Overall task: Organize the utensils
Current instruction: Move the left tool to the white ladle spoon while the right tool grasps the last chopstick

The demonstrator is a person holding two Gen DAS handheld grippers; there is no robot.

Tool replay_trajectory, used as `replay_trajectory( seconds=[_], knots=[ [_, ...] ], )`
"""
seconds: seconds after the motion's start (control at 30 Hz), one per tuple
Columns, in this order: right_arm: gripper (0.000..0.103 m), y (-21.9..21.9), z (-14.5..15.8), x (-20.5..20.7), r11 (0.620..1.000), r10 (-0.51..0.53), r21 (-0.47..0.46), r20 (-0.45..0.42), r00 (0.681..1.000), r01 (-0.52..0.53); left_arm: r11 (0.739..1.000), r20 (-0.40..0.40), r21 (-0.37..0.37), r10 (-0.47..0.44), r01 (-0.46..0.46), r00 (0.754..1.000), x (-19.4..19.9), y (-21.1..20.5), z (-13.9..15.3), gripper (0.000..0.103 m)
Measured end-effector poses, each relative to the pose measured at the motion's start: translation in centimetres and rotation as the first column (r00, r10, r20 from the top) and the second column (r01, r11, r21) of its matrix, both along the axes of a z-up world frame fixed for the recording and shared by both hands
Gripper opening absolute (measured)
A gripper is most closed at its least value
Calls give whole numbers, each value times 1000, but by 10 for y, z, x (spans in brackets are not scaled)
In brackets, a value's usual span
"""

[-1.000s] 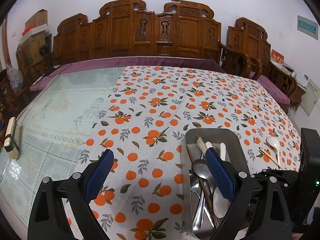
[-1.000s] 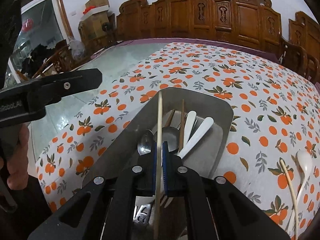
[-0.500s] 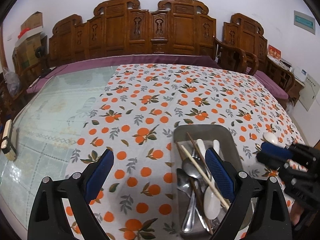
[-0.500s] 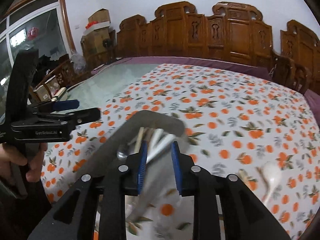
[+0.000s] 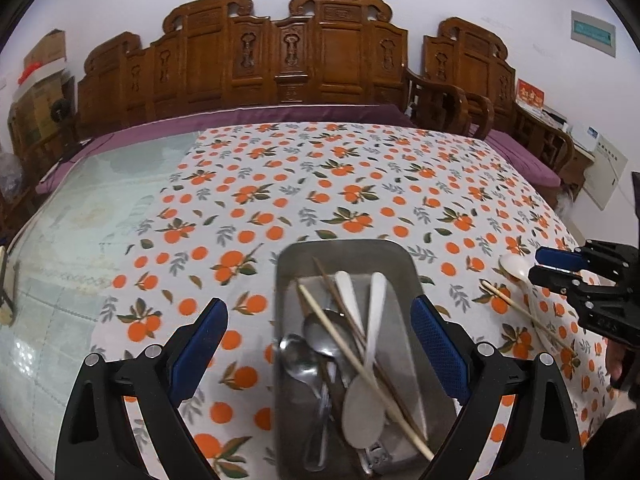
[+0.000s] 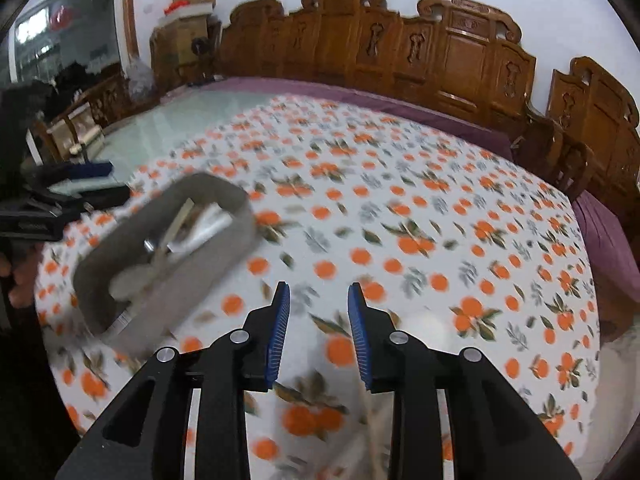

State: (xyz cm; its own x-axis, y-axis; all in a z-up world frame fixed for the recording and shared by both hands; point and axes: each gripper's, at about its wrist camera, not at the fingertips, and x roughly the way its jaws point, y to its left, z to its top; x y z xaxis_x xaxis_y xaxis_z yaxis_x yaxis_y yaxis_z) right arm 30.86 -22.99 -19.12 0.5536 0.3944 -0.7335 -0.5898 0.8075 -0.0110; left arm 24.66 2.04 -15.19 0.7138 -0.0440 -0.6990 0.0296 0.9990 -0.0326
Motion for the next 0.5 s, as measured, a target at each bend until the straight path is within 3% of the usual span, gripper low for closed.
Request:
replay_trajectory(
  seconds=[0.23, 0.5],
  knots=[
    [32, -26, -36, 11, 999, -18, -48, -123, 992, 12, 1000, 4, 3, -17, 17, 1000, -2, -17, -4, 89],
    [32, -25, -56, 12, 995, 9, -94, -177, 984, -26, 998, -1, 4, -61, 61, 998, -8, -41, -8, 89]
  ],
)
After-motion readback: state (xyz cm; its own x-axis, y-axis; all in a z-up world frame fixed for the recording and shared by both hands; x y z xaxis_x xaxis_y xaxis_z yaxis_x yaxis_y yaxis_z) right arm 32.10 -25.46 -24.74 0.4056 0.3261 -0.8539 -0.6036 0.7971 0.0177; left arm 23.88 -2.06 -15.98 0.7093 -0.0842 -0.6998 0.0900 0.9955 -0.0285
